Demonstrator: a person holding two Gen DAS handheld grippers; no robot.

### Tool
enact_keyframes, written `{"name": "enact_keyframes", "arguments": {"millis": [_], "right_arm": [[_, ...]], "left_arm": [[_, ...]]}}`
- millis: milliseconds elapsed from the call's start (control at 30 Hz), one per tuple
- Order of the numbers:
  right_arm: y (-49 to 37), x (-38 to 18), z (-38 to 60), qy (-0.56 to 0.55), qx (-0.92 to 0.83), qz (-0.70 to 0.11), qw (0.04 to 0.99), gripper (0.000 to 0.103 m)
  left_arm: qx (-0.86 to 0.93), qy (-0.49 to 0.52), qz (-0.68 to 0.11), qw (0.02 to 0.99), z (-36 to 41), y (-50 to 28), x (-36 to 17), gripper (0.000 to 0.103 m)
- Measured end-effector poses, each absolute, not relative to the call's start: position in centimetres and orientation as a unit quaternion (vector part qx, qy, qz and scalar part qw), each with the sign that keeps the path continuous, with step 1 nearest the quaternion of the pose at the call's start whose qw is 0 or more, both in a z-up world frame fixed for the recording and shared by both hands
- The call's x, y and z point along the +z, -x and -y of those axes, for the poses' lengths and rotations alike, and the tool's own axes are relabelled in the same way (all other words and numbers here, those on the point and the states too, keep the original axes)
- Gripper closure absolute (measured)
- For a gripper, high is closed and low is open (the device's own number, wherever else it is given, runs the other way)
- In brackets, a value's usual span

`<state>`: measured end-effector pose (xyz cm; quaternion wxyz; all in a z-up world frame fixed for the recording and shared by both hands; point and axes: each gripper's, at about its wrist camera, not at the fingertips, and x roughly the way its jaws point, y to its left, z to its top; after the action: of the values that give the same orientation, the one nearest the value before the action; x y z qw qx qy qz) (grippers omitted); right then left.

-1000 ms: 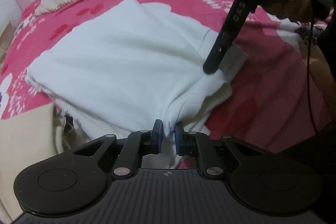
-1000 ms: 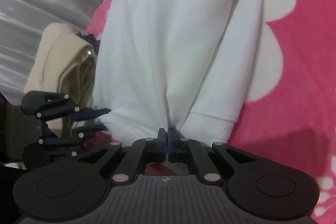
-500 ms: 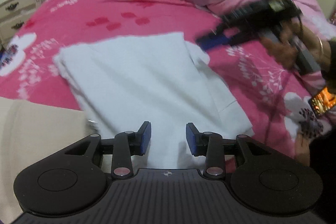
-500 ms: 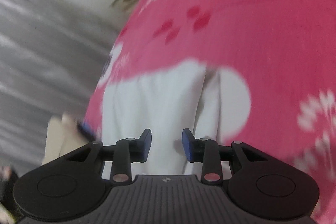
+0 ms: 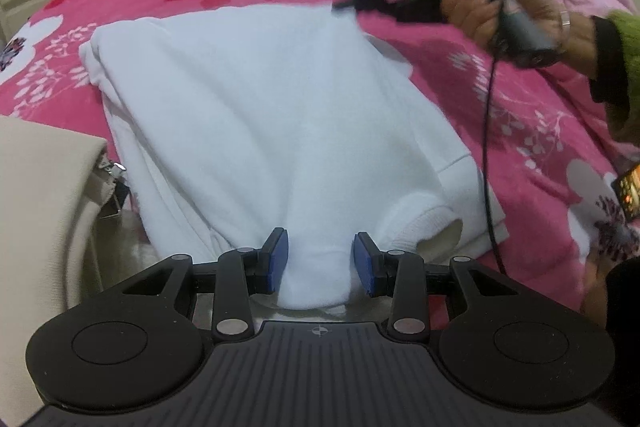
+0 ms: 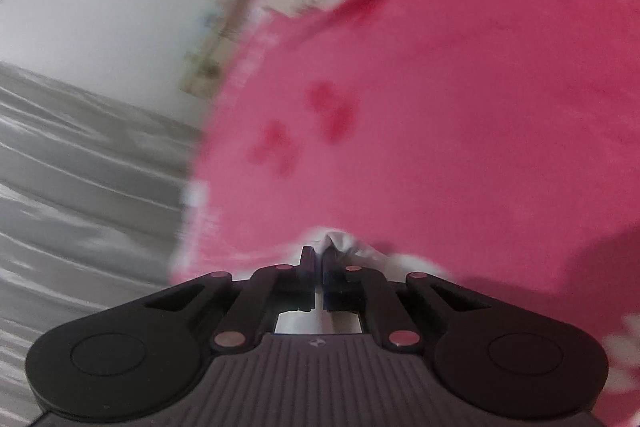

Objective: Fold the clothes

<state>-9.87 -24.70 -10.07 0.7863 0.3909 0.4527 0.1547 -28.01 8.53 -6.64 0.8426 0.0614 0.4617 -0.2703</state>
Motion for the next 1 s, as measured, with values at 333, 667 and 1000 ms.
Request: {"name": "enact_keyframes", "arguments": {"millis": [333,667,1000], "right_arm": [[11.7,-6.2,25.8,-0.278,0.145,-0.425,0.849,0.089],[18.5,-7.5,17.5,0.037,0.259,-0.433,0.863,0.095],[26.6,-9.2,9.5,0.149,0.437,-0.415,0.784,0.067]], "left_arm": [[-0.281,-0.061,-0.448,0.847,-9.1,28.9,-6.8,0.067],[-0.294,-0.074,-0.443,0.844,-9.4,29.1,-6.5,0.064],[-0.299,-0.102,-0.456,0.832,-8.6,29.5,-4.5,0.047]]}}
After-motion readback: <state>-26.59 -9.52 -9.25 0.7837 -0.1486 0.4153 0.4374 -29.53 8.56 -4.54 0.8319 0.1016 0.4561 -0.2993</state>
